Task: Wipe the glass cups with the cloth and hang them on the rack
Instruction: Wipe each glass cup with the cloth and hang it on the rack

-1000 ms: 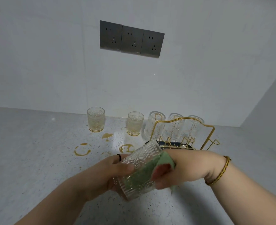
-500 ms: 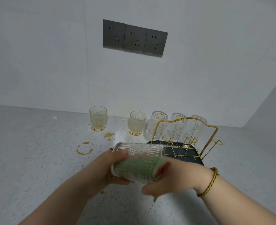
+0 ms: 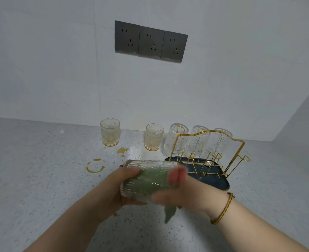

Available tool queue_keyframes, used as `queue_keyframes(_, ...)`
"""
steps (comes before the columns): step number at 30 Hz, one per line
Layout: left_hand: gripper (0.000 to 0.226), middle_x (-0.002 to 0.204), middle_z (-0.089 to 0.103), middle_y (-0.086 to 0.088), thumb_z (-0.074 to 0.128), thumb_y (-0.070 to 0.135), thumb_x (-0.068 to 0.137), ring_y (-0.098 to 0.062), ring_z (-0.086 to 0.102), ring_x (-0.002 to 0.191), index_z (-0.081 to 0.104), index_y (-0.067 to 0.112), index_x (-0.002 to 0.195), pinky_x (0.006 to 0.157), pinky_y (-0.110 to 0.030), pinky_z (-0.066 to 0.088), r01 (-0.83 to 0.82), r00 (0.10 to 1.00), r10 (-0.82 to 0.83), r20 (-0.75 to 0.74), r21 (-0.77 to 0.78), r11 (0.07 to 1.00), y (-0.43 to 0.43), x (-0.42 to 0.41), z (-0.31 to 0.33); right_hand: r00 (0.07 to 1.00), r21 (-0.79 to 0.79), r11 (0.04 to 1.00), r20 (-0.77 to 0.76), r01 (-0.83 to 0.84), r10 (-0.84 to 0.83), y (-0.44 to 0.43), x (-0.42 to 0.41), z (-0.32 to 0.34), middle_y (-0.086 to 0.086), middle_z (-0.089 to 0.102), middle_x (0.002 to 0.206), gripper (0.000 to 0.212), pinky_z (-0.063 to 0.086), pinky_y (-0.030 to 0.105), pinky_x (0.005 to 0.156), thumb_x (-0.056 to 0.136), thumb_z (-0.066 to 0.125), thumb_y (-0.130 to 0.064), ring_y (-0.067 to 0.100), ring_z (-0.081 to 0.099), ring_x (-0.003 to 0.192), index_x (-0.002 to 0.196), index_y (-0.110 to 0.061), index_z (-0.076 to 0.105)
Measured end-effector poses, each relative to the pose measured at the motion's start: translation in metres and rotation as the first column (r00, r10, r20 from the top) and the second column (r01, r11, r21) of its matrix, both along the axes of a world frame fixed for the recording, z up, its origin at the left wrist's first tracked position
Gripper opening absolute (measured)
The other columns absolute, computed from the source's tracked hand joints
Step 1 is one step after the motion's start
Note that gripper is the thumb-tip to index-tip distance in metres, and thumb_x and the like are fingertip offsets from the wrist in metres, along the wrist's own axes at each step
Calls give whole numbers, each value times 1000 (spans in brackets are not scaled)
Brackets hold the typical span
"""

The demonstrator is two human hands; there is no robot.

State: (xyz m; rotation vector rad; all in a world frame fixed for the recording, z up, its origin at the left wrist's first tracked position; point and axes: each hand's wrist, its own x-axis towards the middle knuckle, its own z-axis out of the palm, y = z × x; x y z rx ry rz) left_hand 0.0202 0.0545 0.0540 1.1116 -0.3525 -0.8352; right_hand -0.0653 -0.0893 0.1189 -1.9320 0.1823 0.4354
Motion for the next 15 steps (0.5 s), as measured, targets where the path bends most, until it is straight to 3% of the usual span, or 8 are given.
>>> queue_keyframes(2, 31, 85, 74, -9, 59, 34, 62, -25, 70, 70, 72, 18, 85, 55, -37, 58, 39, 997, -38, -61, 17, 999, 0, 1, -1, 960, -241, 935, 34, -260, 276, -2, -2, 2, 6, 67, 85, 9, 48, 15, 54, 87, 56, -12, 11, 60, 68, 89, -13, 65)
queue_keyframes(4, 34, 84, 73, -12, 61, 36, 63, -25, 70, 67, 70, 14, 88, 53, -36, 58, 46, 995, -42, -90, 38, 998, 0, 2, -1, 943, -257, 920, 74, -296, 324, -1, -2, -3, 6, 63, 97, 25, 46, 8, 64, 90, 50, -13, 8, 56, 79, 113, -5, 56)
queue_keyframes(5, 31, 79, 73, -12, 66, 32, 64, -24, 69, 61, 69, 12, 88, 49, -34, 57, 37, 994, -32, -100, 45, 998, -1, 2, 0, 960, -219, 946, 88, -240, 264, 2, -2, -2, 4, 61, 93, 25, 43, 6, 62, 91, 49, -13, 5, 52, 75, 113, -2, 55)
queue_keyframes(7, 34, 72, 71, -12, 72, 32, 64, -23, 67, 54, 66, 9, 89, 45, -30, 56, 10, 995, -5, -99, 46, 999, 0, 1, 2, 987, -74, 991, 112, -108, 116, 7, 0, 2, 12, 57, 75, 21, 34, 9, 52, 90, 50, -15, 4, 44, 55, 86, 1, 64)
queue_keyframes(9, 41, 75, 72, -12, 62, 36, 62, -23, 68, 58, 64, 9, 94, 49, -31, 57, -17, 997, 21, -78, 47, 999, 1, 1, 3, 995, 262, 960, -21, 99, -97, 8, 2, 1, 6, 53, 58, 38, 37, 14, 50, 88, 53, -10, 6, 46, 47, 52, -14, 63)
queue_keyframes(11, 43, 84, 74, -9, 72, 33, 64, -23, 71, 70, 62, 12, 100, 57, -33, 59, -29, 1000, 29, 1, 26, 999, 2, 2, 2, 955, 606, 738, -161, 296, -251, 10, 8, -10, 8, 66, 73, 25, 50, 24, 60, 87, 49, -6, 15, 62, 63, 72, -10, 69)
queue_keyframes(13, 74, 93, 74, -6, 84, 39, 49, -23, 71, 82, 58, 14, 113, 62, -30, 58, -54, 991, 52, 124, 11, 998, 2, 4, -1, 913, 713, 572, -282, 405, -294, 15, 13, -14, 19, 67, 103, 28, 53, 35, 75, 80, 51, -10, 29, 64, 87, 104, 2, 61)
queue_keyframes(15, 107, 99, 73, -2, 92, 46, 24, -24, 70, 90, 52, 23, 121, 66, -27, 57, -105, 977, 109, 181, -28, 994, 5, 7, -7, 903, 744, 516, -302, 424, -306, 18, 15, -16, 23, 61, 117, 42, 51, 38, 81, 76, 53, -13, 33, 61, 95, 114, 5, 55)
